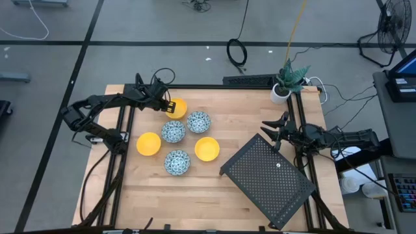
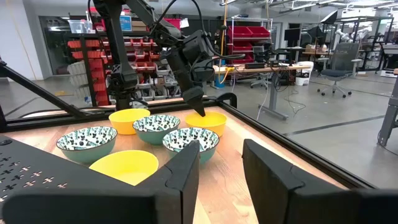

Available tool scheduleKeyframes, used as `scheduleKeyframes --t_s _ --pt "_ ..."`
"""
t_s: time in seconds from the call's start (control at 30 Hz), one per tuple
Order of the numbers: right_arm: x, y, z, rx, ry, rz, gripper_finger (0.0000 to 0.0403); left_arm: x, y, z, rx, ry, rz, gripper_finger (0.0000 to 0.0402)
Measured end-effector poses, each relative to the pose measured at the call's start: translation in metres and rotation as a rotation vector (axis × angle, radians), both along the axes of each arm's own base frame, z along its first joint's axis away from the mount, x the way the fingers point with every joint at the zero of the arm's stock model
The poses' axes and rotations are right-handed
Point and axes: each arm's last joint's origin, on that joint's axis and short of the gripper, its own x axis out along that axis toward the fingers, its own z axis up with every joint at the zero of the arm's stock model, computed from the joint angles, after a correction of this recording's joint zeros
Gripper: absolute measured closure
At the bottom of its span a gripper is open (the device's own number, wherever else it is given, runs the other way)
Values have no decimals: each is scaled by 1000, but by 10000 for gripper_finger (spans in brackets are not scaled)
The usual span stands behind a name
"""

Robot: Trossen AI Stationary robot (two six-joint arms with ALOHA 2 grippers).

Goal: Pick & Place Mini bowls
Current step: Put the top yellow bowl on the shelf

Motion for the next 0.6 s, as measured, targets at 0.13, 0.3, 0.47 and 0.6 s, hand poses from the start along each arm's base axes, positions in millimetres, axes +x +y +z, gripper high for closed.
scheduleKeyframes --t_s 0.13,0.3,0.47,0.6 --pt "0 0 0 0 0 0 293 0 0 0 0 0 0 319" --pt "0 0 0 0 0 0 293 0 0 0 1 1 0 330" --pt "0 0 0 0 0 0 293 0 0 0 2 1 1 338" --pt "0 0 0 0 0 0 293 0 0 0 1 1 0 341"
